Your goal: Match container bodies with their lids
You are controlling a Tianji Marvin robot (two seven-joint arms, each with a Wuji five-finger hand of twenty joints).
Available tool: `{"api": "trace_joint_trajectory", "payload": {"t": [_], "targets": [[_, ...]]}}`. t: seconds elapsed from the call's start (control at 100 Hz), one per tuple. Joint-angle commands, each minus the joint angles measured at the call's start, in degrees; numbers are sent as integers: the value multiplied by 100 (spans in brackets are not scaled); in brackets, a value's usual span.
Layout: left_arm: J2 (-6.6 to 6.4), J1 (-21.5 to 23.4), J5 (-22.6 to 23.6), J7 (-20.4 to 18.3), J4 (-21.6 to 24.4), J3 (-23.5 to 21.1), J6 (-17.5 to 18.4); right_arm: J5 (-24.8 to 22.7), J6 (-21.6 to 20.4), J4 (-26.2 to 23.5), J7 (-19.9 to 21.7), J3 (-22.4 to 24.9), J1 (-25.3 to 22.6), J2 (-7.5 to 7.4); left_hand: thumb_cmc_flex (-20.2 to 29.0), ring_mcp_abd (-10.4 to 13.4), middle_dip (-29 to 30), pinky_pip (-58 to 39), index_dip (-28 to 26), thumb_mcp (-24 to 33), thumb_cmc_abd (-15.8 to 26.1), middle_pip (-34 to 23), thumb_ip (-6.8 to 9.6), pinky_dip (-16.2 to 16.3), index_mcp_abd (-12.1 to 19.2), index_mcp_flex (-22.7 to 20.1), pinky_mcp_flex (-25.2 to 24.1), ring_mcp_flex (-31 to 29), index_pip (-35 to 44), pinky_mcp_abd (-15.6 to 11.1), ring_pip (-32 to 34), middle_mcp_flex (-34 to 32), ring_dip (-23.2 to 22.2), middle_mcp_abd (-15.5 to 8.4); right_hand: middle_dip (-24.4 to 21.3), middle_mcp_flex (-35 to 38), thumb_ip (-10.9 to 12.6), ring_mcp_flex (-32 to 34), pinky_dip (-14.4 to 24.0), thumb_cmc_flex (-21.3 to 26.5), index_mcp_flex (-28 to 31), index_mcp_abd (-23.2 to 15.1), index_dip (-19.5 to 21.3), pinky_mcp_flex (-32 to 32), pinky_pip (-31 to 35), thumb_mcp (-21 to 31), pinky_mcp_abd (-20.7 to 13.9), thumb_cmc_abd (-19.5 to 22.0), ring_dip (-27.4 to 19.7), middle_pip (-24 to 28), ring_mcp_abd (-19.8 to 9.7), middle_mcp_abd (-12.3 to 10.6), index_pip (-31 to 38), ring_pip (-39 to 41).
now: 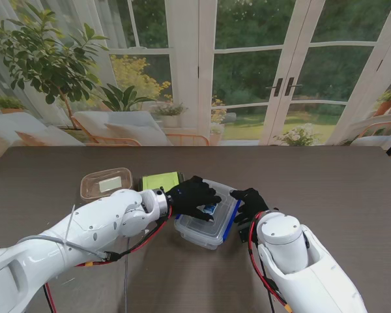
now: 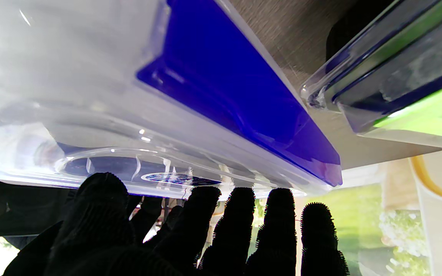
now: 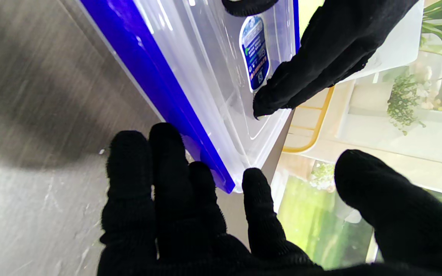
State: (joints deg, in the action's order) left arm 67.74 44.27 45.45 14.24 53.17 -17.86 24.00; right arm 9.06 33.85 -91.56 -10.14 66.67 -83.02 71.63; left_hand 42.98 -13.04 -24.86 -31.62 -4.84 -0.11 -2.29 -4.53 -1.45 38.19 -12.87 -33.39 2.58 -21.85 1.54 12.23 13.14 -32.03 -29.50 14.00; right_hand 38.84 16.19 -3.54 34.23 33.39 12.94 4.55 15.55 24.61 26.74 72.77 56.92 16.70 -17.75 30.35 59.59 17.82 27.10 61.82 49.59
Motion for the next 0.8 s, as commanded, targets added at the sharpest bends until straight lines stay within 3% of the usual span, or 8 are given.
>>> {"api": "trace_joint_trajectory", "payload": {"t": [0.0,0.21,0.37,0.79], "targets": [[46,149,58,-255,-189,144,19,-42,-157,-155,200,-103,29,95,180,115,-29,188,-191,92,-212,-322,91,78,499,-451,-190,108,371,-148,-37,-212,31,-78,-25,464,-86,354,-50,-12,154,-126,180,-727,52,25,-286,-212,-79,114,-348,-1261,156,72],[72,125,51,-227,-230,185,24,-170,-228,-143,254,-137,61,64,189,123,-26,199,-193,130,-160,-316,80,81,680,-492,-192,120,385,-155,-44,-194,33,-84,-37,628,-86,496,-89,-35,329,-50,146,-631,104,61,-256,-224,-93,68,-341,-1250,137,76],[83,117,36,-232,-246,205,27,-216,-237,-132,259,-139,77,59,210,114,-24,211,-192,149,-106,-312,77,84,989,-542,-201,131,402,-158,-48,-184,32,-86,-35,731,-87,585,-122,-42,460,0,125,-576,134,89,-229,-240,-102,53,-304,-1253,127,74],[92,105,43,-229,-253,235,4,-235,-184,-81,326,-185,137,49,51,127,-17,235,-188,-85,-41,-302,32,96,992,-586,-210,154,423,-168,-60,-151,31,-81,-27,804,-96,684,-182,-47,509,37,99,-486,188,104,-272,-247,-115,30,-352,-1251,113,72]]}}
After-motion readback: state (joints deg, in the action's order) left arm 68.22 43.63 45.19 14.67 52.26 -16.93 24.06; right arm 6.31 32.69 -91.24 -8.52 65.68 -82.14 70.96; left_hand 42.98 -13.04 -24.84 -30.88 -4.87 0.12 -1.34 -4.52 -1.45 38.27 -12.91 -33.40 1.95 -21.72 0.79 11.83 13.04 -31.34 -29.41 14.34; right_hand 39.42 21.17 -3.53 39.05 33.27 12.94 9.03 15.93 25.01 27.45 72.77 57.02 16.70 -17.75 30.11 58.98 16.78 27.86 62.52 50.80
